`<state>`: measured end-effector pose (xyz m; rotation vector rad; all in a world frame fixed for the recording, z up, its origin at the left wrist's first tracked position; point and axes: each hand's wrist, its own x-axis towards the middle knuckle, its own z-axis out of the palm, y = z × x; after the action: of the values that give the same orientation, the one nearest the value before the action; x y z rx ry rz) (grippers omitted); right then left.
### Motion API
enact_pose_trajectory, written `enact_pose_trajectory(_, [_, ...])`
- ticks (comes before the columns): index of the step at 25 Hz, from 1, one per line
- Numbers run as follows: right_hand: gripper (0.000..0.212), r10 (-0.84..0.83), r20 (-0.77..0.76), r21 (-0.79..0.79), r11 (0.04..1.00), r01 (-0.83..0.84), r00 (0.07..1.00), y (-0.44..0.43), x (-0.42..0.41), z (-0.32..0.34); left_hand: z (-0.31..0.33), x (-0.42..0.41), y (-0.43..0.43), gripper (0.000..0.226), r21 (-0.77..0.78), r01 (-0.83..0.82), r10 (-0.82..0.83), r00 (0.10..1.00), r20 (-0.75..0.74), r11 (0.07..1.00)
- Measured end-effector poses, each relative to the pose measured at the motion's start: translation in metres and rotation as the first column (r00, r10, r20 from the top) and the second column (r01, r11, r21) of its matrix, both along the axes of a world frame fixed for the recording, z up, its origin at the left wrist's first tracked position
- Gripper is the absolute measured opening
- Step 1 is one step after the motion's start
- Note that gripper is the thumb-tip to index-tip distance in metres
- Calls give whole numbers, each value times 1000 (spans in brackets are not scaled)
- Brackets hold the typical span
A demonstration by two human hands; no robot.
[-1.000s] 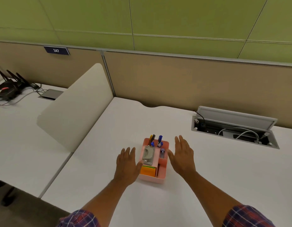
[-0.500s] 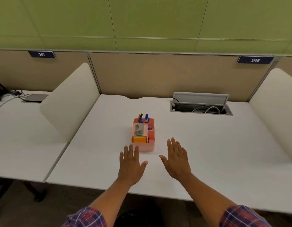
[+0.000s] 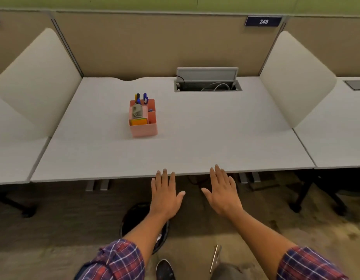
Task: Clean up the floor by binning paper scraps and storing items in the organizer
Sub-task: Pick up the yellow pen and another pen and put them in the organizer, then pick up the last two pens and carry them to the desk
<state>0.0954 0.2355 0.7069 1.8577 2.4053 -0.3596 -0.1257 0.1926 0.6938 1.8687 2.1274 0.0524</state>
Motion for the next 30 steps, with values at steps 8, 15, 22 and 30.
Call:
enact_pose_trajectory(8, [80,-104,19,-128,986,106,994,-67,162,-54,-56,127,-49,83,-116,63,-67,997,-29,991])
enact_pose_trajectory(15, [80,-143,11,-235,962,142,990,-114,274,-121,-127,229,-96,81,-212,-33,32,999,-9,977])
enact_pose_trajectory(22, [54,-279,53,-447,852,273,959,-127,289,-286,-284,265,-96,67,-405,-74,129,986,109,911])
enact_pose_trajectory(30, [38,-521,4,-567,702,431,854,-143,265,-532,-511,273,-106,55,-455,-92,190,967,173,885])
